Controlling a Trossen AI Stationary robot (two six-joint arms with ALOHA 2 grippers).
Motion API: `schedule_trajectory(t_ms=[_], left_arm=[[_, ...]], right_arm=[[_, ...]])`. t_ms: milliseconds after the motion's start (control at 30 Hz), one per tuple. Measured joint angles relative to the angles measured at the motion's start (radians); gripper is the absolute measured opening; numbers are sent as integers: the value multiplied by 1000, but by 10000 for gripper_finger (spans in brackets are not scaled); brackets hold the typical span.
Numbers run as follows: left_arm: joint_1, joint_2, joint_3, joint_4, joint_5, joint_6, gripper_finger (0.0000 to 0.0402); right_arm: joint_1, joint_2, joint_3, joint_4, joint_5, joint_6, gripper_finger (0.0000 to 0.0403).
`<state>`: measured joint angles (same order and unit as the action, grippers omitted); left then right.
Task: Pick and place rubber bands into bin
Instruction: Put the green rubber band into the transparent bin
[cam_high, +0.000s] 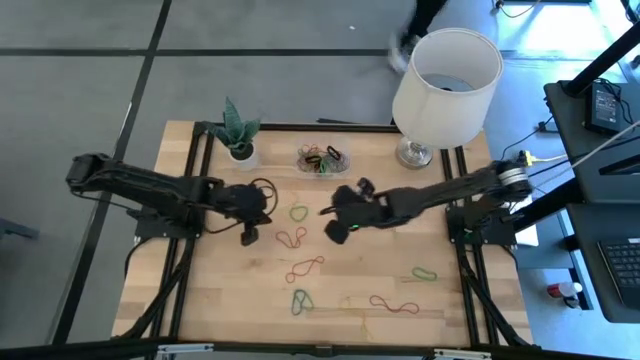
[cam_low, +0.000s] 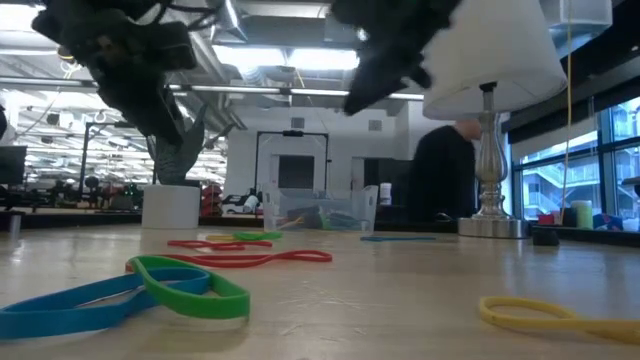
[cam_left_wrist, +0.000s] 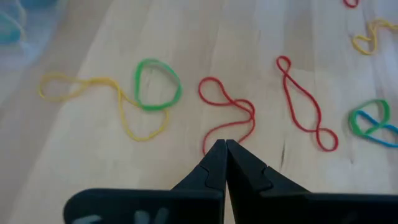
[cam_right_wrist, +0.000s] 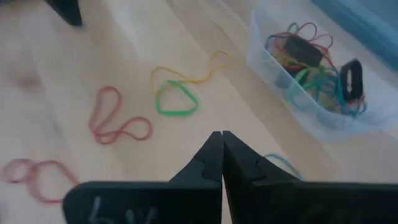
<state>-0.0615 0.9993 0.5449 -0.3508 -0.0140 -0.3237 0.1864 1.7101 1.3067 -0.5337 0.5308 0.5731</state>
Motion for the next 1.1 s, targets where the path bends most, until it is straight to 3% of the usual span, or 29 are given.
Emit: schedule_trajectory(t_ms=[167,433,633,800,967,1100], left_arm=[[20,-103,-34,-32,-14,102,1],[52,-206,-40,-124,-17,198,2],[57,-250,-41,-162,-20,206,1],[57,-259,-40,-158,-20,206,1],[57,-263,-40,-170,-20,206,2],[57,-263,-40,-177,-19,206,2]], right_arm=[[-32,188,188,-15,-10,-35,22],[-113,415,418,-40,-155,-34,83],[-144,514,456,0,-245,-86,143],[-151,567,454,-8,-253,-185,179],[-185,616,454,-31,-308,-185,177],[-195,635,458,-42,-312,-155,126]])
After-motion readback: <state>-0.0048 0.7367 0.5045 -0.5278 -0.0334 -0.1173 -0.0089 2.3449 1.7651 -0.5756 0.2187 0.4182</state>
